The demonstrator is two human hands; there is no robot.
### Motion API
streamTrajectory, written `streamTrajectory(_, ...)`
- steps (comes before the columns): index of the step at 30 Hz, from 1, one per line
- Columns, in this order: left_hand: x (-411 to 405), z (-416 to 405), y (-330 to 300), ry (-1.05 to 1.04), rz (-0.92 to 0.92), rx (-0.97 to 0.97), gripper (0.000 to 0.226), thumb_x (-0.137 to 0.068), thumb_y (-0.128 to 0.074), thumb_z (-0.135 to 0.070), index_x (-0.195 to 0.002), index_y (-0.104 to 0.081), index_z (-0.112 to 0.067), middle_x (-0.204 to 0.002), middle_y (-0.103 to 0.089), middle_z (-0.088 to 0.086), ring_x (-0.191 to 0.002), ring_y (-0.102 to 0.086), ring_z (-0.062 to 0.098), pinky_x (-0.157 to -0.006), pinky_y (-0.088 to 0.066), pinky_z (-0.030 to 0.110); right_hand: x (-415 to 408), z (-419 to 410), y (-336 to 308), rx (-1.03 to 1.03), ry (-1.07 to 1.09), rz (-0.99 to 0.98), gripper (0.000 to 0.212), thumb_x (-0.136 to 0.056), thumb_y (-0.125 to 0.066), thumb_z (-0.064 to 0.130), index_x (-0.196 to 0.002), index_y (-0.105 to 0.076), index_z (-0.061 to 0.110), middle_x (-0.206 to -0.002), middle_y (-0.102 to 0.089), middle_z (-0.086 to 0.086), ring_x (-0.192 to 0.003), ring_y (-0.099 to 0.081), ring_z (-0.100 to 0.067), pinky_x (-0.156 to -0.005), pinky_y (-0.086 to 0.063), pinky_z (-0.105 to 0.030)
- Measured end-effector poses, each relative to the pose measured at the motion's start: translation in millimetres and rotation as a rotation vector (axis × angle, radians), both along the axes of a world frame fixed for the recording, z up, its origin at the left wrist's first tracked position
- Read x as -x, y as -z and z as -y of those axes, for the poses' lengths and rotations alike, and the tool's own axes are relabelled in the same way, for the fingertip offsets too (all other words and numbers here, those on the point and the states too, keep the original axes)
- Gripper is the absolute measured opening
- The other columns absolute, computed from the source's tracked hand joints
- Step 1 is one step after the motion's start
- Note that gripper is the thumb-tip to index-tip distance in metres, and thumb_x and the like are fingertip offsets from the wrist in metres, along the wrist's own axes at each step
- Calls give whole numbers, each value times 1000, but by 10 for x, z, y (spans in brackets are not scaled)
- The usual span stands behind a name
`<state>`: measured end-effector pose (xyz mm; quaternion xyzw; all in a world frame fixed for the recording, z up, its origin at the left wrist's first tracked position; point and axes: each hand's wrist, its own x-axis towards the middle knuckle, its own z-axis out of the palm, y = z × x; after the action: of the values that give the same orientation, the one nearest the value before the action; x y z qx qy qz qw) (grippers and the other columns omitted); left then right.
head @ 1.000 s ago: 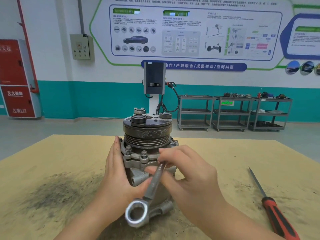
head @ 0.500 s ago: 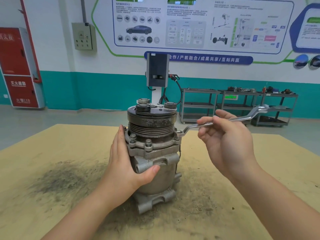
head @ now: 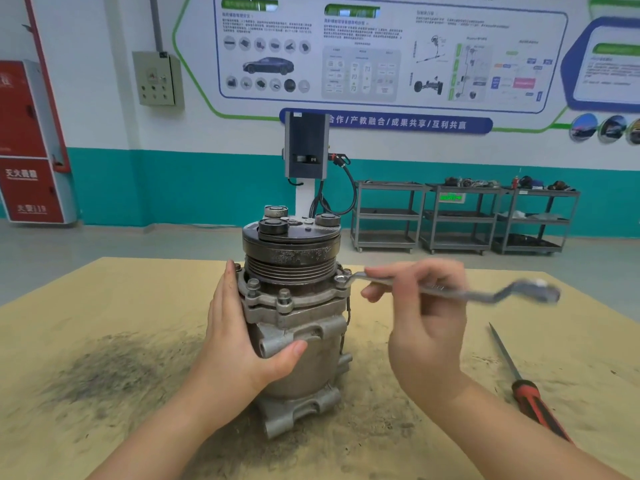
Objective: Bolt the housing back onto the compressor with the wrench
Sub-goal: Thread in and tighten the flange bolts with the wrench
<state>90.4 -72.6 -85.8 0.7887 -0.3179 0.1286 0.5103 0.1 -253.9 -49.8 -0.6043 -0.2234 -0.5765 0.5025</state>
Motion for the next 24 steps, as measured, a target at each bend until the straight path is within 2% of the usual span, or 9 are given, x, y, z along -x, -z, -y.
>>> streamTrajectory(2,-14,-4,9,-1,10,2,125,-47,-60,-83,-136,24,-57,-127,16,-61,-137,0,-18,-116,-10,23,51,-42,2,293,200,51,8,-99,-52,29,-100,-59,26,-86,-68,-8,-75,-67,-19,-71,-56,-25)
streamTrajectory(4,-23,3,15,0,6,4,125,-46,-61,-85,-135,25,-62,-140,8,-51,-142,-2,-11,-117,-11,27,92,-107,-41,452,353,57,14,-95,-59,26,-94,-60,13,-81,-69,-8,-75,-64,-15,-71,-55,-20)
streamTrajectory(6,-27,5,17,5,-16,22,133,-44,-63,-89,-143,20,-57,-151,1,-36,-147,-6,-3,-120,-12,33,125,-214,-97,498,414,-7,19,-88,-67,25,-88,-66,6,-79,-68,-6,-71,-62,-14,-66,-54,-25)
streamTrajectory(8,-25,4,18,22,-23,52,135,-40,-63,-94,-143,15,-56,-153,-1,-33,-148,-8,-2,-121,-15,36,161,-296,-139,466,403,-96,21,-84,-68,26,-86,-69,5,-81,-68,-2,-72,-62,-10,-65,-54,-27)
streamTrajectory(10,-12,-2,17,18,-5,42,125,-44,-62,-91,-135,19,-62,-145,2,-44,-144,-3,-11,-119,-13,31,199,-306,-196,358,340,-146,12,-85,-68,23,-89,-69,12,-84,-70,6,-76,-64,-4,-69,-54,-20)
streamTrajectory(13,6,-13,7,0,3,21,119,-47,-61,-84,-130,23,-65,-144,4,-44,-143,-2,-11,-119,-11,28,235,-231,-343,53,164,-193,3,-97,-52,24,-95,-54,25,-82,-70,1,-72,-67,-9,-66,-53,-19)
streamTrajectory(16,23,-12,-18,8,-23,13,131,-47,-61,-82,-142,23,-52,-151,2,-34,-146,-3,-4,-119,-11,29,195,-68,-466,-371,-140,-345,12,-102,-38,10,-102,-42,22,-77,-72,-6,-59,-64,-18,-59,-51,-24)
streamTrajectory(18,19,-16,-18,18,-32,20,136,-47,-62,-80,-148,21,-44,-149,-1,-34,-146,-5,-4,-118,-11,27,143,34,-485,-551,-284,-436,24,-99,-39,-2,-105,-42,21,-69,-70,-5,-52,-60,-18,-54,-50,-26)
streamTrajectory(24,52,-17,-43,21,-40,7,139,-47,-61,-79,-153,19,-38,-151,0,-32,-146,-4,-4,-121,-12,30,29,140,-437,-750,-475,-500,33,-93,-46,-10,-110,-43,19,-61,-64,-7,-47,-56,-15,-49,-49,-25)
